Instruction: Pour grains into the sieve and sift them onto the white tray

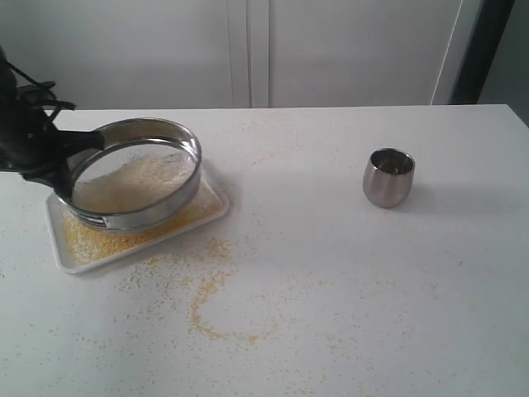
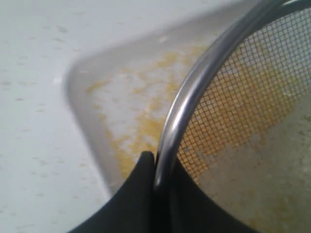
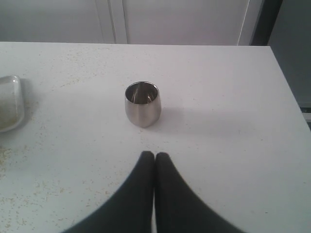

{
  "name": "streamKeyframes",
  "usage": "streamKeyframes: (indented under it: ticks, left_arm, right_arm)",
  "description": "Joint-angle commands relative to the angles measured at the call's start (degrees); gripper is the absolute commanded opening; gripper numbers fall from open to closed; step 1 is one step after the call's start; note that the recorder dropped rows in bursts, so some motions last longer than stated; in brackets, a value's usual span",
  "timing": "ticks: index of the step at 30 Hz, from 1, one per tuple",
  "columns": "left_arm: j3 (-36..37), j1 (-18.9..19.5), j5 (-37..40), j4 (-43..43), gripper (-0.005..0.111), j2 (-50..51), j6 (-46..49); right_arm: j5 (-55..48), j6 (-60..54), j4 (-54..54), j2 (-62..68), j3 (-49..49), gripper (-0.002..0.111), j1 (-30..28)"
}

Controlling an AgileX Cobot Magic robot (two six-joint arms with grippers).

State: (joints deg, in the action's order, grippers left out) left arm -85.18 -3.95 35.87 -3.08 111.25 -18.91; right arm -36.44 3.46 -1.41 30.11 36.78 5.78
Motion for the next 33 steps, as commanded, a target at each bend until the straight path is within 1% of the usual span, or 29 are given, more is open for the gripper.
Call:
streamKeyframes:
  ticks: [1,2,3,5,6,7,9,11,13,14,15,16,18,19,20,21,24,25,26,28,30,31,33]
  left_arm:
    - [-0.2,-1.5,1.5,-5.7,0.0,-0.6,6.3]
    - [-0.2,-2.4,0.4,-4.3,0.0,-0.6,9.0]
    - [-0.2,-2.7,-0.4,-0.9,0.0,-0.6,8.5]
    - [-0.2,-1.5,0.2,6.8,0.0,-0.5,-0.3]
    - [-0.2,-0.2,1.3,10.1,0.0,-0.4,-5.1]
    - [-0.2,1.1,2.3,10.7,0.0,-0.4,-7.9]
    - [-0.2,2.6,3.2,6.9,0.0,-0.4,-7.3]
    - [-0.2,1.9,3.4,-2.2,0.0,-0.4,-1.0]
    - [-0.2,0.0,3.0,-10.3,0.0,-0.5,8.5]
    - [-0.2,-0.7,1.8,-10.3,0.0,-0.5,12.9]
    - [-0.2,-0.8,0.3,-8.1,0.0,-0.5,13.3]
    - [-0.2,-0.6,-0.5,-5.2,0.0,-0.5,9.0]
    - [-0.2,1.5,-0.6,-0.1,0.0,-0.3,-1.9]
    - [-0.2,2.5,-0.4,0.1,0.0,-0.2,-5.1]
    - [-0.2,2.8,-0.1,-1.2,0.0,-0.2,-5.4]
    - [-0.2,2.6,0.4,-3.4,0.0,-0.2,-3.4]
    - [-0.2,-0.4,1.2,-13.7,0.0,-0.2,6.3]
    - [-0.2,-1.5,-0.5,-14.8,0.0,-0.2,10.3]
    - [-0.2,-2.1,-2.4,-13.6,0.0,-0.1,11.2]
    - [-0.2,-1.8,-3.9,-8.9,0.0,0.2,5.6]
    - [-0.2,0.0,-3.4,-2.7,0.0,0.3,-2.7]
    - [-0.2,0.7,-2.3,-2.2,0.0,0.3,-6.2]
    - [-0.6,0.7,0.2,-3.7,0.0,0.3,-6.3]
  right_arm:
    - [0.6,0.2,-0.3,-0.3,-0.2,0.0,-0.4]
    - [0.6,0.2,-0.3,-0.3,-0.2,0.0,-0.4]
    - [0.6,0.3,-0.3,-0.3,-0.2,0.0,-0.4]
    - [0.6,2.3,-0.3,-0.3,-0.2,0.0,-0.4]
    - [0.6,2.6,-0.3,-0.3,-0.2,0.0,-0.4]
    - [0.6,2.6,-0.3,-0.3,-0.2,0.0,-0.4]
    - [0.6,2.6,-0.3,-0.3,-0.2,0.0,-0.4]
    - [0.6,2.6,-0.3,-0.3,-0.2,0.0,-0.4]
    - [0.6,2.6,-0.3,-0.3,-0.2,0.0,-0.4]
    - [0.6,2.6,-0.3,-0.3,-0.2,0.0,-0.4]
    - [0.6,2.6,-0.3,-0.3,-0.2,0.0,-0.4]
    - [0.6,2.6,-0.3,-0.3,-0.2,0.0,-0.4]
    - [0.6,2.6,-0.3,-0.3,-0.2,0.0,-0.4]
    - [0.6,2.6,-0.3,-0.3,-0.2,0.0,-0.4]
    - [0.6,2.6,-0.3,-0.3,-0.2,0.0,-0.4]
    - [0.5,2.6,-0.2,-0.3,-0.2,0.0,-0.4]
    - [0.5,2.6,-0.2,-0.3,-0.2,0.0,-0.4]
    - [0.5,2.6,-0.2,-0.3,-0.2,0.0,-0.4]
    - [0.5,2.6,-0.2,-0.3,-0.2,0.0,-0.4]
    - [0.5,2.6,-0.3,-0.3,-0.2,0.0,-0.4]
    - [0.5,2.6,-0.3,-0.3,-0.2,0.0,-0.4]
    - [0.5,2.6,-0.3,-0.3,-0.2,0.0,-0.4]
    - [0.5,2.6,-0.3,-0.3,-0.2,0.0,-0.4]
